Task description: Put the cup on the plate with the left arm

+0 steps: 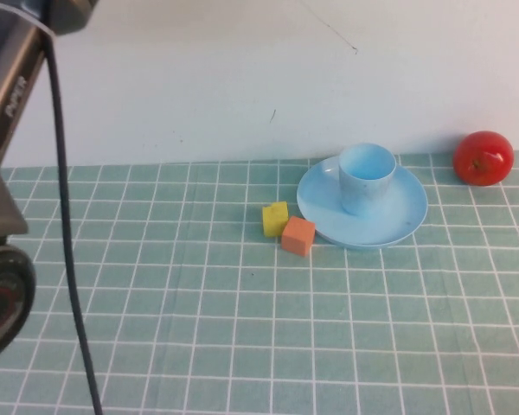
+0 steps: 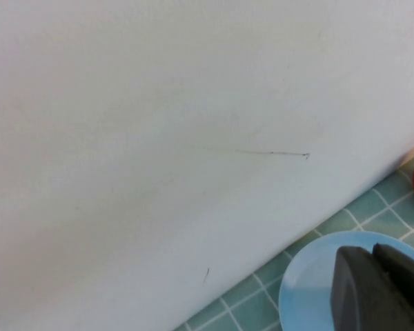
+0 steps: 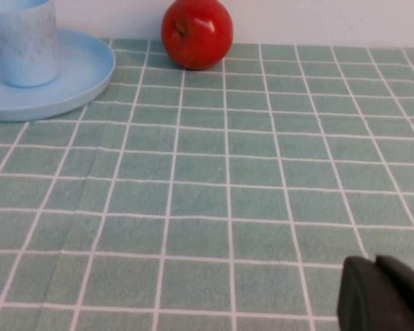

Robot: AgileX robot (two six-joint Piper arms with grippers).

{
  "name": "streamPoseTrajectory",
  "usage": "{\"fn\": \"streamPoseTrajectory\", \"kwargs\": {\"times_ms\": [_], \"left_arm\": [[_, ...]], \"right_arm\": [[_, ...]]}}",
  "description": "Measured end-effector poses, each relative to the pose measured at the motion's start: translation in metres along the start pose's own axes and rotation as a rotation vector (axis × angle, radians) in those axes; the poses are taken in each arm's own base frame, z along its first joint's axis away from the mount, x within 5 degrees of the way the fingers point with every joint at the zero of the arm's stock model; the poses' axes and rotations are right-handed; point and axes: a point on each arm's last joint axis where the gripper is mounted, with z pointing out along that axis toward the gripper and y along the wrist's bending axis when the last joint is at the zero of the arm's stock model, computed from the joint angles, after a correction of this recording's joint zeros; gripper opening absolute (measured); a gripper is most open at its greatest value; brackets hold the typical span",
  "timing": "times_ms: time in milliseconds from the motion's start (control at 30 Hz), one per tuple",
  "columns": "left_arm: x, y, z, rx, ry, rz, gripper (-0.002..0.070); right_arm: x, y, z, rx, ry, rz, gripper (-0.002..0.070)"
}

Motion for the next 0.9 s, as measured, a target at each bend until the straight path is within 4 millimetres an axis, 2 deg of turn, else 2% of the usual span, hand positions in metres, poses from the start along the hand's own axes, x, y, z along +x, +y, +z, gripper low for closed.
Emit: {"fn": "streamPoseTrajectory", "kwargs": {"times_ms": [233, 567, 767, 900], "left_arm": [[-0.012, -0.004, -0.069, -0.015, 0.037, 0.015, 0.0002], [-0.035, -0.035, -0.168, 0.020, -0.159, -0.028, 0.0002], [-0.037, -0.037, -0.213, 0.015, -0.220, -0.044, 0.0002], [-0.032, -0.038, -0.234, 0.026, -0.200, -0.065, 0.0002]], "right_arm": [[0.000, 0.000, 0.000, 0.000, 0.000, 0.000, -0.0002], [0.000, 0.000, 0.000, 0.000, 0.000, 0.002, -0.0002], [0.000, 0.000, 0.000, 0.000, 0.000, 0.004, -0.0002], [0.000, 0.000, 0.000, 0.000, 0.000, 0.004, -0.0002]]}}
